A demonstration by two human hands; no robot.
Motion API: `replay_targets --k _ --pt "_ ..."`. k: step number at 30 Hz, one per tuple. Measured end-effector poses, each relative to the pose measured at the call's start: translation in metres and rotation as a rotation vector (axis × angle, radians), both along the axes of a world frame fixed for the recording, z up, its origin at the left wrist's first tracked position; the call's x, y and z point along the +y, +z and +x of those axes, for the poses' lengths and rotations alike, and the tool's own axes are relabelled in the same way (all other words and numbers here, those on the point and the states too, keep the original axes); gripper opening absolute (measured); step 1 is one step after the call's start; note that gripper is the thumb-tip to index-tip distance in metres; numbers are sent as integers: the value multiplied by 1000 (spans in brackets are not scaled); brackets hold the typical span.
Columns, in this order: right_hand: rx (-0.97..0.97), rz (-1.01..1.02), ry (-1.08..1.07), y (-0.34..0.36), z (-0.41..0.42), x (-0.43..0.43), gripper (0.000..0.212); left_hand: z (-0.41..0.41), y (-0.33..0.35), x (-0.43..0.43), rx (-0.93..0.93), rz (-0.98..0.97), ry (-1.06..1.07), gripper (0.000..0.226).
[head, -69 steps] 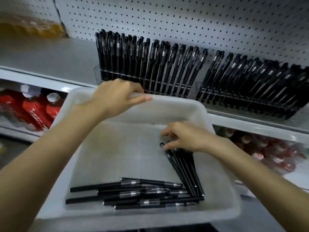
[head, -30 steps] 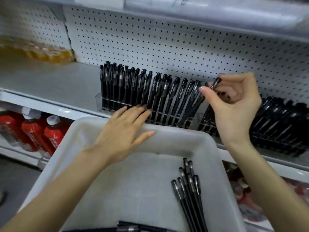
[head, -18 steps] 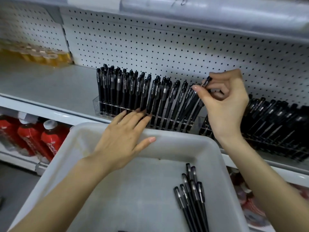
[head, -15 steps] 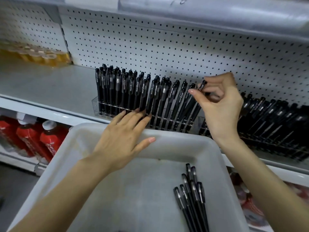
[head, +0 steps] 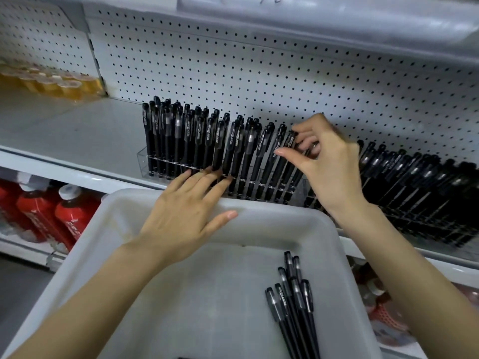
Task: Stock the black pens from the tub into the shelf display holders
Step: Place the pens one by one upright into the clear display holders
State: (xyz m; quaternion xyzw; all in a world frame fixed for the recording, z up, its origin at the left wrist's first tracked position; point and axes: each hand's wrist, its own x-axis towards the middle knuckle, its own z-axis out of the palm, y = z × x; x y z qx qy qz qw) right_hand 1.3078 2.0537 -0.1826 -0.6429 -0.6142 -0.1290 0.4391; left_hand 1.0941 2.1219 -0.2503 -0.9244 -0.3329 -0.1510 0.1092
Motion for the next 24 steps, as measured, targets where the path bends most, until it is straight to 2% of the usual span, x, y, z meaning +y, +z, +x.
replay_targets --k 6,12,16,17,19,22,24 --pt "-120 -33 4 0 4 3 36 0 -1 0 -1 10 4 65" --pt "-86 -15 -25 5 3 -7 43 -1 0 -1 -7 0 10 67" --pt "-57 9 53 12 -10 -36 24 -1 2 -2 3 -29 9 70" --pt "-57 -47 114 11 -14 -44 20 -1 1 -1 4 -30 12 70" --pt "-96 -322 256 6 -24 -56 18 -1 1 -1 4 -26 19 72" --pt "-329 -870 395 -16 -30 -61 32 -1 3 -2 8 -35 22 75" --pt "-438 -1049 396 -37 -31 -61 41 -2 4 -4 4 -41 23 77"
